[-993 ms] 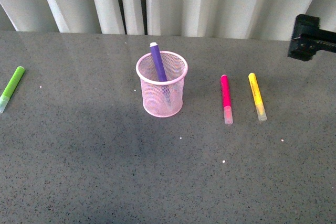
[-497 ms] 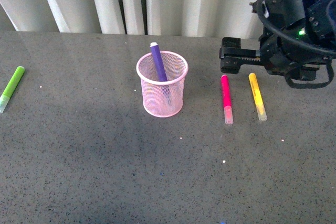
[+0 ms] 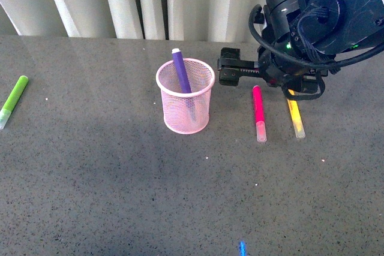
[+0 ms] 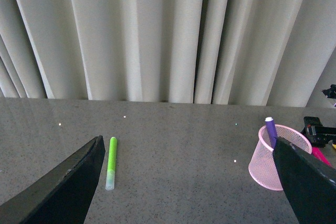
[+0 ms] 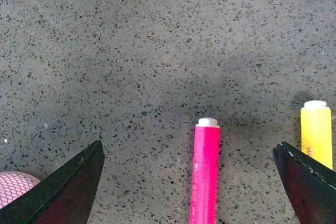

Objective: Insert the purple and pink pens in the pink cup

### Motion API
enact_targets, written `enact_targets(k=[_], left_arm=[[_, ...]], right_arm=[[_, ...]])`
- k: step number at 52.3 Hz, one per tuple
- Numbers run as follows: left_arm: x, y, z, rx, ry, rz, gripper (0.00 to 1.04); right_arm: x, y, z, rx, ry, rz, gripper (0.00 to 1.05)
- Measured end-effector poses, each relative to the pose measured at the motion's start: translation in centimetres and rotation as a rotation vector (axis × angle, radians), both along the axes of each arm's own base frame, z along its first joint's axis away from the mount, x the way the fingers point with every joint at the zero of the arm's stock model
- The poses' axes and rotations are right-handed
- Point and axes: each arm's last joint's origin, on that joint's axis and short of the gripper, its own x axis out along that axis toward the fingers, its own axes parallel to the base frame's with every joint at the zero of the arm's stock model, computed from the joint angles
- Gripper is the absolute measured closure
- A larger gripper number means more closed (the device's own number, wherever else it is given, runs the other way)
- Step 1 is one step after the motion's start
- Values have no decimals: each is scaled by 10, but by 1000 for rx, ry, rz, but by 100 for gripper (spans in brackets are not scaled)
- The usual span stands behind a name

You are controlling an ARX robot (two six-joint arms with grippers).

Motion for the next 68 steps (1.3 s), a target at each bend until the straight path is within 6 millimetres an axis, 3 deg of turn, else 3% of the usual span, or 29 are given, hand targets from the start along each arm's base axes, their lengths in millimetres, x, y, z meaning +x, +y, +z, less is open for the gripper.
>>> enact_targets(k=[14, 33, 38, 42, 58, 68], left_arm=[[0, 0, 0, 0, 0, 0, 7], [0, 0, 0, 0, 0, 0, 7], [0, 0, 0, 0, 0, 0, 7], [0, 0, 0, 0, 0, 0, 7], [0, 0, 0, 0, 0, 0, 7], [0, 0, 0, 0, 0, 0, 7]], right_arm=[[1, 2, -20, 0, 47, -22, 7], [11, 6, -28, -5, 58, -23, 7], [13, 6, -28, -12, 58, -24, 19], [15, 5, -29, -13, 58, -27, 36], [17, 5, -29, 21, 60, -5, 90], [17, 5, -29, 9, 15, -8, 93]])
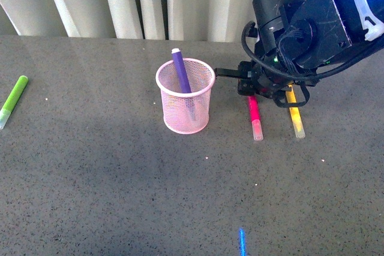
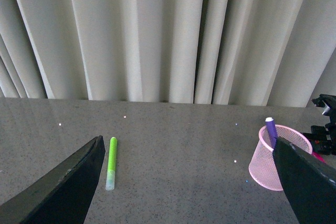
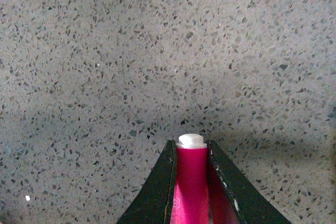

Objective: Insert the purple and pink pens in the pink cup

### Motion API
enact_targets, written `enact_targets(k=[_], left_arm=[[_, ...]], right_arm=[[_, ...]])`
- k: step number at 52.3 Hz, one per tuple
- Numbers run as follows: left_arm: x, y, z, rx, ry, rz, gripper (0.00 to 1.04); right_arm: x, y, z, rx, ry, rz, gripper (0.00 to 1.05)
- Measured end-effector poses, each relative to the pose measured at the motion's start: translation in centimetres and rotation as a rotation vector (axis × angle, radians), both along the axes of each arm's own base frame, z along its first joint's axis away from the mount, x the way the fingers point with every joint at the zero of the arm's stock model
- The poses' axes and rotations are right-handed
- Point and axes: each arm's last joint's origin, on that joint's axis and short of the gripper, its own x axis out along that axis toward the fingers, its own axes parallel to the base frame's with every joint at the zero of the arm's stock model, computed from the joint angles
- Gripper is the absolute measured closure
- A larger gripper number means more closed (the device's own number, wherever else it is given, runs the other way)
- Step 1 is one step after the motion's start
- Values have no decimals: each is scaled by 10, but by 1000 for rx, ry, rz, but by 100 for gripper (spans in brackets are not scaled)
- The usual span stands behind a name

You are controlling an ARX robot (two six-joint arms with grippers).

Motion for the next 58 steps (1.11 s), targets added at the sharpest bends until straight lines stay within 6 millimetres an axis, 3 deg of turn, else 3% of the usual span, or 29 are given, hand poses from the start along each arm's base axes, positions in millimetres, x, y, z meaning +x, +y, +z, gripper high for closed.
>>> enact_targets(k=[12, 22, 30, 41, 58], left_arm=[[0, 0, 0, 0, 0, 0, 7], [0, 0, 0, 0, 0, 0, 7], [0, 0, 0, 0, 0, 0, 7], [0, 0, 0, 0, 0, 0, 7], [0, 0, 0, 0, 0, 0, 7]], right_arm=[[-5, -3, 25, -67, -227, 21, 93], [-9, 7, 99, -42, -534, 105, 93], [-18, 29, 129, -22, -665, 190, 93], [-26, 53, 135, -37, -756, 295, 93], [-36, 92, 113, 0, -815, 453, 93]])
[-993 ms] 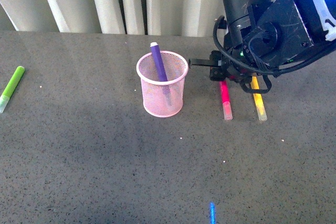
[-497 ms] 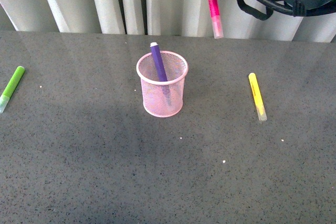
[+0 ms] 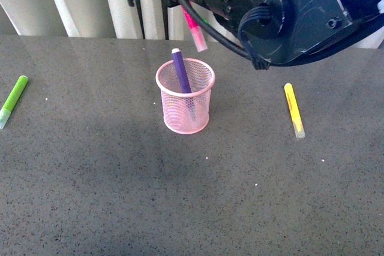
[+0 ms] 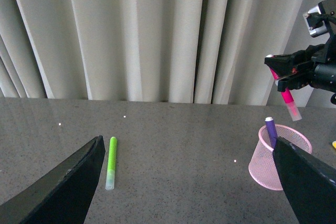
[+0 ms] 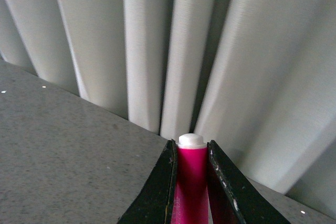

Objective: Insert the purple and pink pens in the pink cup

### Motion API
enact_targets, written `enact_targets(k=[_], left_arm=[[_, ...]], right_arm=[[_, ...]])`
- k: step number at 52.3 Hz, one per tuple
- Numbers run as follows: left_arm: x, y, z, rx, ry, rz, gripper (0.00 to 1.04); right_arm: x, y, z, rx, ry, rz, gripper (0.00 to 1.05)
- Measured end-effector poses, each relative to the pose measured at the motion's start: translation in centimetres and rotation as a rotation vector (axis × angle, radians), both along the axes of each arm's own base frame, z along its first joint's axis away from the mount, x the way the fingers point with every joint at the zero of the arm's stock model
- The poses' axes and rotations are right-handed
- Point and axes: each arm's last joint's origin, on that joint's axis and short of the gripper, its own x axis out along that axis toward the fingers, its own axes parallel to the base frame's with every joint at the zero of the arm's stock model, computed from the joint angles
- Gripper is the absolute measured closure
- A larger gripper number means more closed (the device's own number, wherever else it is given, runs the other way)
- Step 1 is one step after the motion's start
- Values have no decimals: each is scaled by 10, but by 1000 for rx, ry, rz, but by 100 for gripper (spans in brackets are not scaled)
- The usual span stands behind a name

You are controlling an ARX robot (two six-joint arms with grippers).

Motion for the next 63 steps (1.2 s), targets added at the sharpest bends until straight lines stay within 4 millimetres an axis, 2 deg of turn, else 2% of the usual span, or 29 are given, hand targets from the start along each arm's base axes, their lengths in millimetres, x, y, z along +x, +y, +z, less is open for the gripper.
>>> enact_targets(k=[7, 17, 29, 44, 63], left_arm=[[0, 0, 0, 0, 0, 0, 7], [0, 0, 0, 0, 0, 0, 7], [0, 0, 0, 0, 0, 0, 7], [0, 0, 0, 0, 0, 0, 7], [0, 0, 0, 0, 0, 0, 7]], right_arm=[[-8, 16, 3, 15, -19, 43, 93], [-13, 24, -2, 13, -21, 65, 93], [-13, 27, -22, -18, 2, 68, 93], [-18, 32, -30, -16, 5, 76, 93], [-31, 23, -48, -28, 44, 70, 93]])
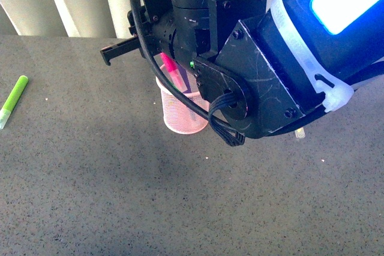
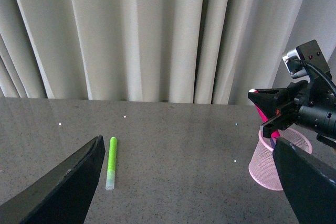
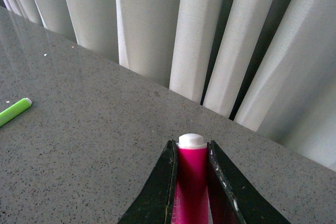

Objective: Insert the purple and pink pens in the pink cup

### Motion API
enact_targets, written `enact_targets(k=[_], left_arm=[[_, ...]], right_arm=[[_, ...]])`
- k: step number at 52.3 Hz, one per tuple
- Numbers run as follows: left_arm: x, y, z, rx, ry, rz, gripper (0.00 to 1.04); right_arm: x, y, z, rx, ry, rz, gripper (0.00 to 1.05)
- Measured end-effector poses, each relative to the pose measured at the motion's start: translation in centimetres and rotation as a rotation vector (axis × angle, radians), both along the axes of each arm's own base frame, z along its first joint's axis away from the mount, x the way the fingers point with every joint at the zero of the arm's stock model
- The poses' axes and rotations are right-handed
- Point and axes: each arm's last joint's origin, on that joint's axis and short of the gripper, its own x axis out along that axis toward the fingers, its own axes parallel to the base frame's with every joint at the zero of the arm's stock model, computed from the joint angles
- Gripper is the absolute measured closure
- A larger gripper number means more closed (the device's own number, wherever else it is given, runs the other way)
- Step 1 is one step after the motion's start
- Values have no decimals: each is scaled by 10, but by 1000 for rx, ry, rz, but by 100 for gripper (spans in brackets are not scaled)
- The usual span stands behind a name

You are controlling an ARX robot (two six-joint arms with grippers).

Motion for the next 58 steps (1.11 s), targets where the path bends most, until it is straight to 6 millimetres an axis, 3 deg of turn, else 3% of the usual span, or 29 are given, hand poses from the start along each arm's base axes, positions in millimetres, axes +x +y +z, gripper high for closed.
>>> enact_targets(k=[8, 13, 23, 27, 32, 39, 44, 55, 58], left_arm=[[0, 0, 0, 0, 0, 0, 7], [0, 0, 0, 0, 0, 0, 7], [0, 0, 0, 0, 0, 0, 7], [0, 0, 0, 0, 0, 0, 7], [0, 0, 0, 0, 0, 0, 7], [0, 0, 0, 0, 0, 0, 7], [0, 0, 0, 0, 0, 1, 7], [0, 0, 0, 0, 0, 0, 7], [0, 0, 0, 0, 0, 0, 7]], right_arm=[[-5, -5, -7, -11, 17, -11, 93], [-8, -8, -11, -13, 32, -27, 70], [-12, -14, -6, 1, 36, -57, 38], [-15, -19, 3, 10, 21, -74, 26], [-21, -32, 28, 49, 1, -119, 5], [-39, -79, 75, 119, 93, -276, 7], [-44, -94, 91, 167, 87, -312, 7], [-45, -95, 90, 184, 99, -316, 7], [-50, -100, 88, 180, -1, -422, 16]])
